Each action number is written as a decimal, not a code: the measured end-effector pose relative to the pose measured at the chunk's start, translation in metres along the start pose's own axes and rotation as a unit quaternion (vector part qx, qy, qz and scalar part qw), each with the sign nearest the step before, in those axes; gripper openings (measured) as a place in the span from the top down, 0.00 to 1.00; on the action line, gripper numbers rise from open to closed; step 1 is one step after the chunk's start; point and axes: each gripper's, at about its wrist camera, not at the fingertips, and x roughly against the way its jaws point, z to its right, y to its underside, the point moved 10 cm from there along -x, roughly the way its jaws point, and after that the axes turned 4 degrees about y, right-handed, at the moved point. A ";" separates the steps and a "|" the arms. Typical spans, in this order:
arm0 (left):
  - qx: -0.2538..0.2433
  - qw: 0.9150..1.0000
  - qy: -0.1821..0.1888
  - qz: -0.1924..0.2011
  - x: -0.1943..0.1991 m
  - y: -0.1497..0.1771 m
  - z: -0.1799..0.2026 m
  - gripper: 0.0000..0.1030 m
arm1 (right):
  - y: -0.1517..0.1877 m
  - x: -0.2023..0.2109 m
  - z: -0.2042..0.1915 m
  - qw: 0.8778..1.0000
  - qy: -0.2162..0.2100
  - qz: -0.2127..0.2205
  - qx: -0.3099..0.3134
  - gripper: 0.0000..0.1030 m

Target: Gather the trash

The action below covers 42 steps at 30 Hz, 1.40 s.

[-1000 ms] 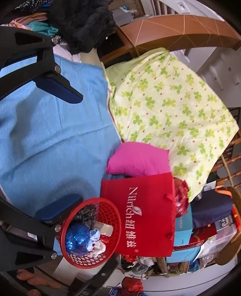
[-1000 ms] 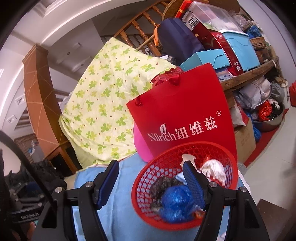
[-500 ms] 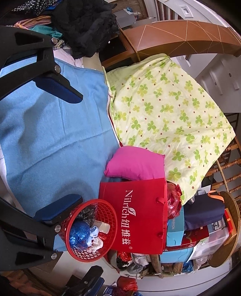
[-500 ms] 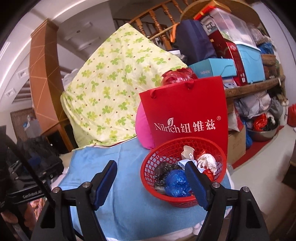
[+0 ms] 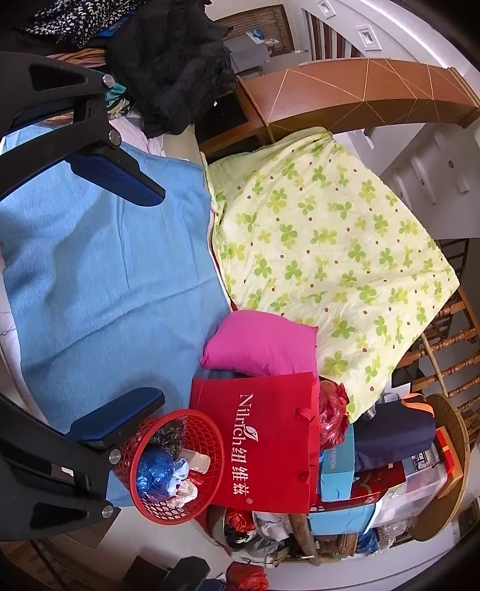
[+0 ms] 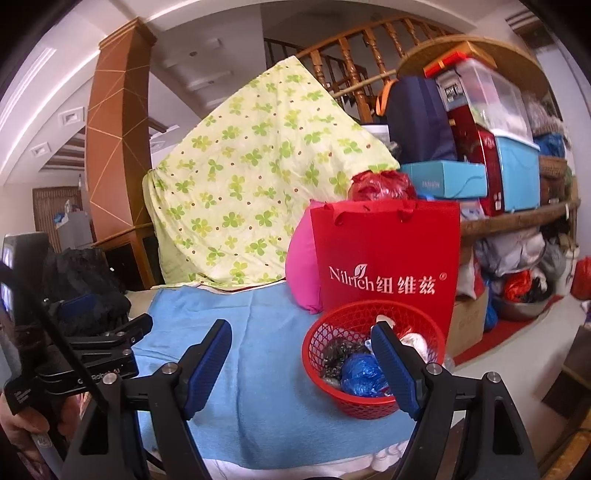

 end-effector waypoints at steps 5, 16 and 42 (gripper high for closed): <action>0.005 1.000 0.001 -0.005 0.006 0.000 0.000 0.04 | -0.007 0.016 -0.003 1.000 -0.001 0.002 0.002 0.21; 0.005 1.000 0.002 -0.004 0.020 -0.005 0.005 0.04 | -0.022 0.042 0.004 1.000 0.001 0.006 -0.007 0.20; -0.008 1.000 0.005 0.013 0.049 -0.023 0.024 0.04 | -0.023 0.062 0.010 1.000 0.020 -0.017 0.011 0.20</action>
